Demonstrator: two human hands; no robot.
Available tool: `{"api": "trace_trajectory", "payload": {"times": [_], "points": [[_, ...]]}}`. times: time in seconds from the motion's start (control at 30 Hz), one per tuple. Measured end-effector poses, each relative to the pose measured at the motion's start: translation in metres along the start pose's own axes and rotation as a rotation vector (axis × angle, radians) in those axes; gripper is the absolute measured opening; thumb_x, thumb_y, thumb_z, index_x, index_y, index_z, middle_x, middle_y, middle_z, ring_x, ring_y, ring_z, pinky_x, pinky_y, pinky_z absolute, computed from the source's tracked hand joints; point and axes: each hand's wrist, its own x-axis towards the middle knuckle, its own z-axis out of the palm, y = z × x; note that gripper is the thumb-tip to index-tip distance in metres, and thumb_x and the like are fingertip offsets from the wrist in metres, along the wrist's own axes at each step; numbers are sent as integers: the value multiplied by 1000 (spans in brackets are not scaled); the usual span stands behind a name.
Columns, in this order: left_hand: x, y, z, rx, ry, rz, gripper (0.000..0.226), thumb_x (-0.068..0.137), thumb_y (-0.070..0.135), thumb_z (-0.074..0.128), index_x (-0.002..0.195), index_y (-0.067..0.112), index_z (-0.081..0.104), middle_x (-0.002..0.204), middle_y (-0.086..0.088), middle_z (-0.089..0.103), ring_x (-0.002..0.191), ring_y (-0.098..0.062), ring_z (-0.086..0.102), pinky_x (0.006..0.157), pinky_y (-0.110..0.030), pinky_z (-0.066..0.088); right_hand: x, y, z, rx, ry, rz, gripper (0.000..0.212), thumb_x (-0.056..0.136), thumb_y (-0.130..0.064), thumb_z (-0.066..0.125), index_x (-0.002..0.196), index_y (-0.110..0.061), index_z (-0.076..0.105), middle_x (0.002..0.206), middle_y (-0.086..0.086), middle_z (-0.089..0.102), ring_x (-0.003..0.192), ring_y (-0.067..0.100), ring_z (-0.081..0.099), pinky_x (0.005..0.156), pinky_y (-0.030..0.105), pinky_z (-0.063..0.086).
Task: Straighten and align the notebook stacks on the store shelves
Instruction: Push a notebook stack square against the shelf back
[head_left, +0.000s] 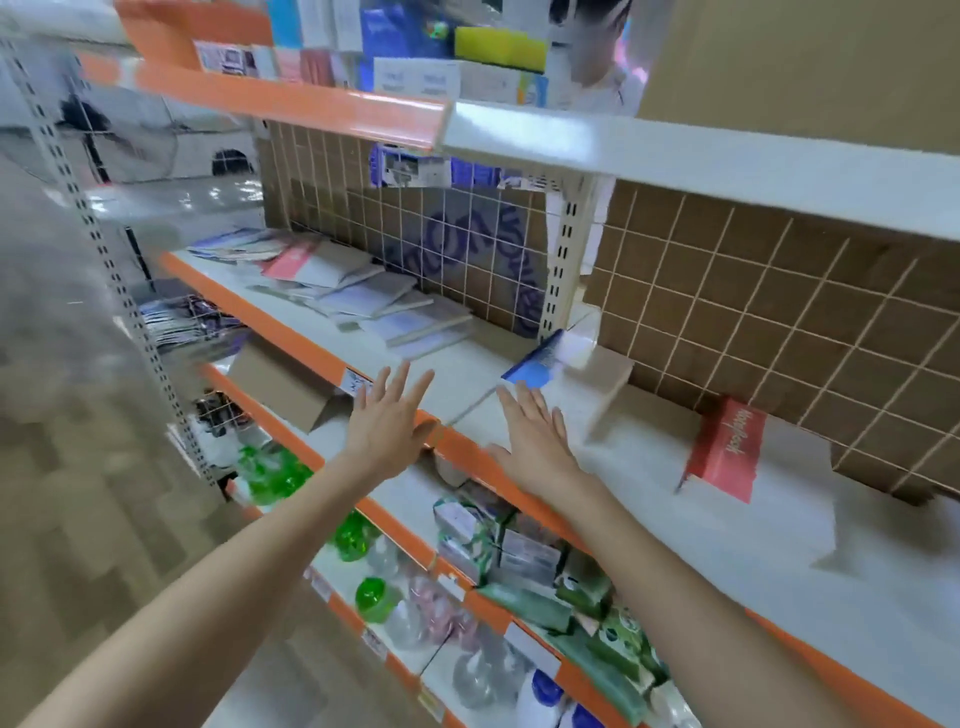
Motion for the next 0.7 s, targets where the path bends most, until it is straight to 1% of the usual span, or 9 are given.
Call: {"api": "trace_trajectory", "payload": {"times": [0.13,0.27,0.4,0.57,0.7], "points": [[21,-87,0,-12,-2,-73,62,99,41,37,151,27,7,159,-5,1,145,-27,5,115,-47,12,58,-62,27,7,-23,-22,70,98,-26,45,152,-16,2,159,8,-9,147,23,-7,117,43,-3],[48,-154,2,-34,27,-90,59,99,41,36,151,26,12,158,-6,6,144,-26,9,114,-45,12,116,-104,44,-3,-52,-29,71,97,-27,47,152,-16,4,160,9,-5,147,24,-4,116,43,0],[87,-213,10,-63,32,-130,59,99,39,37,151,26,12,158,-4,7,144,-25,9,115,-44,11,179,-134,61,-23,-30,-50,69,97,-23,47,152,-15,5,160,7,-5,147,21,-3,116,42,1],[149,-277,18,-34,11,-118,61,99,39,39,151,26,10,158,-7,6,144,-26,9,115,-46,13,279,-169,77,-40,-44,-55,72,98,-29,48,152,-15,3,160,7,-7,147,22,-4,116,43,0],[216,-325,13,-20,-8,-97,62,99,39,38,151,25,7,159,-8,1,145,-27,5,116,-48,9,363,-197,84,-14,-15,-53,76,97,-34,49,152,-16,0,160,6,-6,147,21,-3,116,42,2]]}}
